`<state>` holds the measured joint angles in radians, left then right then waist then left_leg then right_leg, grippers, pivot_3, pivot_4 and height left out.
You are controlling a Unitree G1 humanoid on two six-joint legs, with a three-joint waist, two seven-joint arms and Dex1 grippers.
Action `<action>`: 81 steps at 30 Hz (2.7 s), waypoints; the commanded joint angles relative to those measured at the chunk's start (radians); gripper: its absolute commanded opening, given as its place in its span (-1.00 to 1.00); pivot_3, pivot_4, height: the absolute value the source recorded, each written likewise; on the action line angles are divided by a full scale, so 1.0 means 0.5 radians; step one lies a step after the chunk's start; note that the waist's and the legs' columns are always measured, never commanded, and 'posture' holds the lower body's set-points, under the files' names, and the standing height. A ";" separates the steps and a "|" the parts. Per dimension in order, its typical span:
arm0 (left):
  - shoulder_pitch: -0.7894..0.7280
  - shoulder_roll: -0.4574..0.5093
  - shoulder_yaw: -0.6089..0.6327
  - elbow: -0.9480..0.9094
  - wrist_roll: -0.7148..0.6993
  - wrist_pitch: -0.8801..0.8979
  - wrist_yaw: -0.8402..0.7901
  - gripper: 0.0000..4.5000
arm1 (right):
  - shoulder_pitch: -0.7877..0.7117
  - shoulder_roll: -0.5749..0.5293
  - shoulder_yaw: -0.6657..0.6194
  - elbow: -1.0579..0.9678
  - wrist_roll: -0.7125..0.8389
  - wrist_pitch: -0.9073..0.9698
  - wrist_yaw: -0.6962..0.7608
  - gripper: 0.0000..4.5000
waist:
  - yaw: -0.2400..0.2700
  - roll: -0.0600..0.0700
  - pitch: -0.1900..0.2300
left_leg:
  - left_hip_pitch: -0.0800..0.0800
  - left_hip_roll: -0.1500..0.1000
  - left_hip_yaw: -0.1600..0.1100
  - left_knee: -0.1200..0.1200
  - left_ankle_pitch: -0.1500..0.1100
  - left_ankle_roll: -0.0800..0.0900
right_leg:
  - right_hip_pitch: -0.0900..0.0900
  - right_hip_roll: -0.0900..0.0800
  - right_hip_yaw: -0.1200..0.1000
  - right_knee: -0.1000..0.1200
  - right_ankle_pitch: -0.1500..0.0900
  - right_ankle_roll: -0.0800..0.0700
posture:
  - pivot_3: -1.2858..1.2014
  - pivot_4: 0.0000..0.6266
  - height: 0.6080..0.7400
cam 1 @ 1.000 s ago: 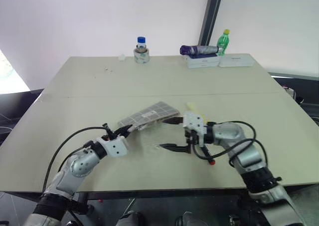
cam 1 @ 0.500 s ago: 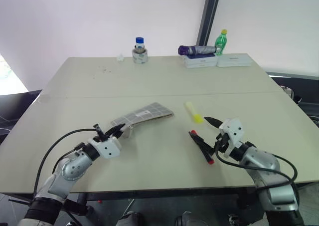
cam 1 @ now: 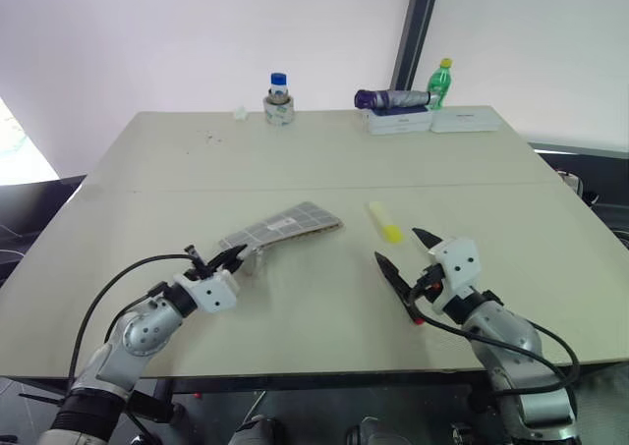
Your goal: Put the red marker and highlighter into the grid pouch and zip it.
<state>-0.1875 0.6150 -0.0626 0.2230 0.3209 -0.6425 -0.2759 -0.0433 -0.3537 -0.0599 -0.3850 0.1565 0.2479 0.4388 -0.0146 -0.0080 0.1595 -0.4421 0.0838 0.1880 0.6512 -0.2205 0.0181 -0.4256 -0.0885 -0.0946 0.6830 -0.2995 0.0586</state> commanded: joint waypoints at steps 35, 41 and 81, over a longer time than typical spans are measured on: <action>-0.085 -0.055 -0.015 -0.075 0.033 0.033 0.011 -1.00 | -1.320 -0.179 0.153 1.369 -0.173 0.379 0.153 -0.59 | -0.008 0.000 0.000 | -0.001 0.000 0.005 -0.003 0.008 -0.013 | -0.002 -0.001 0.000 0.001 -0.002 0.003 | 0.03 -0.52 1.00; -0.133 -0.067 -0.014 -0.030 -0.002 0.034 0.004 -1.00 | -1.050 -0.387 0.178 0.761 0.281 0.470 0.903 -0.59 | -0.004 0.000 0.000 | -0.001 0.001 0.003 -0.005 0.007 -0.010 | -0.003 0.000 0.000 0.001 -0.002 0.003 | 0.03 -0.52 1.00; -0.159 -0.002 -0.173 -0.144 0.034 -0.083 -0.204 -1.00 | -1.281 -0.305 0.858 0.989 -0.444 -0.345 0.972 -0.59 | -0.005 0.000 0.000 | -0.001 0.001 0.004 -0.001 0.002 -0.003 | -0.002 0.000 -0.001 0.000 -0.001 0.003 | 0.03 -0.52 1.00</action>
<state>-0.2523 0.6074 -0.1475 0.1852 0.3600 -0.6619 -0.3738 -0.6574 -0.5171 0.3706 0.1204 -0.0579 0.1266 0.9180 -0.0170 -0.0081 0.1597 -0.4426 0.0840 0.1901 0.6506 -0.2173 0.0135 -0.4268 -0.0885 -0.0949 0.6832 -0.3001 0.0599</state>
